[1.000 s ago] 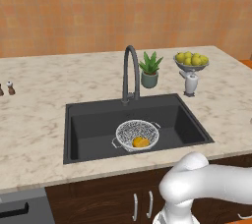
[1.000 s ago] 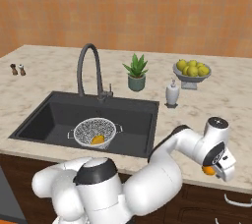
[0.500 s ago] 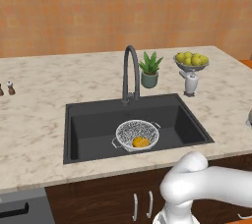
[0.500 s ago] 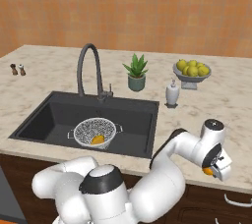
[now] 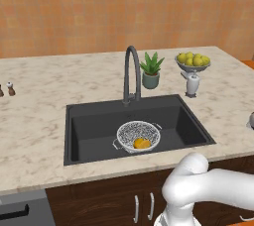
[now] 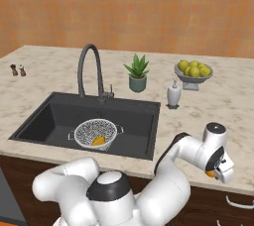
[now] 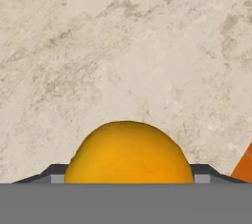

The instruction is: Put the colander in the sink, put the orange, mango, mango in the colander, and turn on the sink faucet and pour water over the colander.

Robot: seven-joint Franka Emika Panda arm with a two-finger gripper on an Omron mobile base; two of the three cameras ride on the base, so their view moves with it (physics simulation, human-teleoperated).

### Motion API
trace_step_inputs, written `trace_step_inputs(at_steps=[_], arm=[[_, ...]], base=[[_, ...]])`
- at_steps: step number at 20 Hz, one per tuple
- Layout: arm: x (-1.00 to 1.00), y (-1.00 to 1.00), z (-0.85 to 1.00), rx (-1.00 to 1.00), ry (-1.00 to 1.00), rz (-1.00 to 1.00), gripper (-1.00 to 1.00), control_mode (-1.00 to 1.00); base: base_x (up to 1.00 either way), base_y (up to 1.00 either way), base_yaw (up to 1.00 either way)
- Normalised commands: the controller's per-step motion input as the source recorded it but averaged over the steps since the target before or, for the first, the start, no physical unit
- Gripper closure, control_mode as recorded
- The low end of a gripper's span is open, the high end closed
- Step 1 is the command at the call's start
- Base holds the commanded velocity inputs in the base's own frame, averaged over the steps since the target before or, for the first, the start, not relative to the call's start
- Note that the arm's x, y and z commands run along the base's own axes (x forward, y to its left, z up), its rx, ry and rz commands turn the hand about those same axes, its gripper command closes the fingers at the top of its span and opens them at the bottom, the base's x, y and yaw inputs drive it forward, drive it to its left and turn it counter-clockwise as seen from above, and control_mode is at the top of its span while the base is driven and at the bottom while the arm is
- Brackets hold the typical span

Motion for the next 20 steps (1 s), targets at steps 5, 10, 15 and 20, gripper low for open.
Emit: trace_step_inputs(at_steps=[5, 10, 15, 20], arm=[[-0.10, 0.00, -0.18, -0.06, -0.01, 0.01, 1.00, -1.00], [-0.10, 0.23, 0.36, 0.00, 0.00, 0.27, 1.00, -1.00], [0.03, 0.63, 0.53, -0.04, 0.00, 0.61, 1.00, -1.00], [0.16, 0.70, 0.35, -0.02, 0.00, 0.62, 1.00, -1.00]], base=[[0.00, 0.00, 0.00], [0.00, 0.00, 0.00], [0.00, 0.00, 0.00], [0.00, 0.00, 0.00]])
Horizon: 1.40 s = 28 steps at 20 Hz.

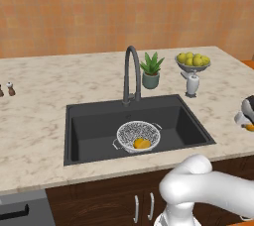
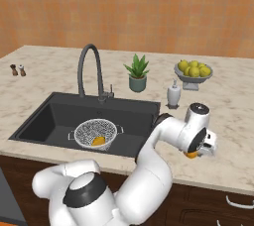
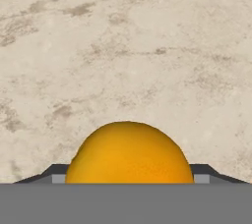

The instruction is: Put the colander in the sink, put the orange, mango, mango in the colander, and turn on the sink faucet and pour water over the colander.

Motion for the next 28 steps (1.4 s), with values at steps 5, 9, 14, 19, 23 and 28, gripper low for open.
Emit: trace_step_inputs(at_steps=[5, 9, 14, 19, 23, 28], arm=[[0.40, 0.68, 0.08, -0.04, 0.00, 0.47, 1.00, -1.00], [0.62, 0.64, 0.00, -0.01, 0.00, 0.33, 1.00, -1.00], [0.75, 0.59, 0.00, 0.00, 0.04, 0.28, 1.00, -1.00], [0.67, 0.62, 0.00, 0.00, 0.03, 0.33, 1.00, -1.00], [0.58, 0.68, 0.00, 0.00, 0.11, 0.32, 1.00, -1.00], [0.18, 0.72, -0.07, 0.00, 0.11, 0.25, 1.00, -1.00]], base=[[0.00, 0.00, 0.00], [0.00, 0.00, 0.00], [0.00, 0.00, 0.00], [0.00, 0.00, 0.00], [0.00, 0.00, 0.00], [0.00, 0.00, 0.00]])
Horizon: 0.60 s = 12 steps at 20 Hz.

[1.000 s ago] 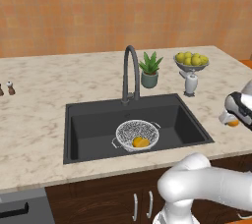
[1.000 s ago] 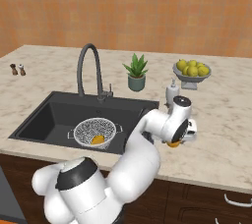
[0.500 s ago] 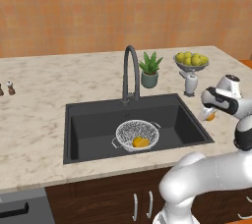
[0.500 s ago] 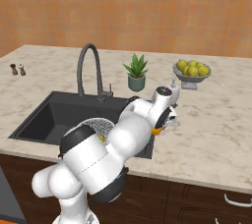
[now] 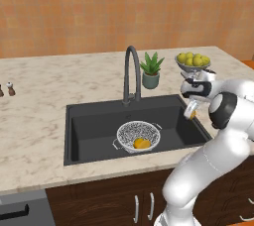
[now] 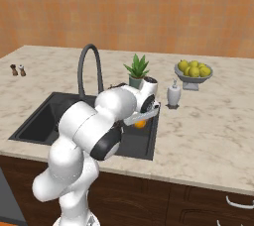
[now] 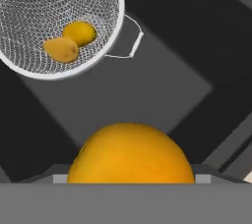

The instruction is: Put the colander in the sink, put the orange, mango, mango in the colander, and turn on the sink faucet and pour water over the colander.

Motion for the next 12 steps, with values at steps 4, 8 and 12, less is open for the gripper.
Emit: trace_step_inputs(at_steps=[4, 8, 12], arm=[[0.06, 0.74, -0.07, 0.00, 0.01, 0.10, 1.00, -1.00], [0.00, 0.66, -0.19, 0.01, 0.01, 0.06, 1.00, -1.00], [-0.08, 0.60, -0.31, 0.00, 0.00, 0.04, 1.00, -1.00]], base=[[0.00, 0.00, 0.00], [0.00, 0.00, 0.00], [0.00, 0.00, 0.00]])
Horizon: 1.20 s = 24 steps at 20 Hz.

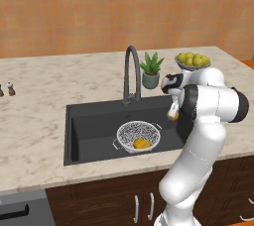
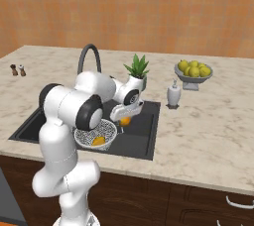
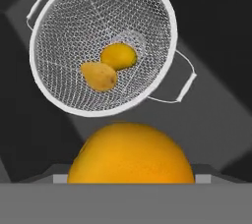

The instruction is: Put the colander in the sink, put the orange, mango, mango in the colander, and turn on the sink faucet and pour water over the colander.

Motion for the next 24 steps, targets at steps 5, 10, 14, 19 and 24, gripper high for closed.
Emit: trace_step_inputs(at_steps=[5, 10, 14, 19, 24], arm=[[-0.18, 0.51, -0.28, 0.00, 0.00, 0.00, 1.00, -1.00], [0.00, 0.47, -0.12, 0.00, 0.00, 0.00, 1.00, -1.00], [-0.01, 0.30, -0.30, 0.03, 0.00, 0.00, 1.00, -1.00], [0.00, 0.21, -0.32, 0.07, -0.02, 0.00, 1.00, -1.00], [0.03, 0.08, -0.16, 0.12, -0.06, 0.00, 1.00, -1.00]], base=[[0.00, 0.00, 0.00], [0.00, 0.00, 0.00], [0.00, 0.00, 0.00], [0.00, 0.00, 0.00], [0.00, 0.00, 0.00]])
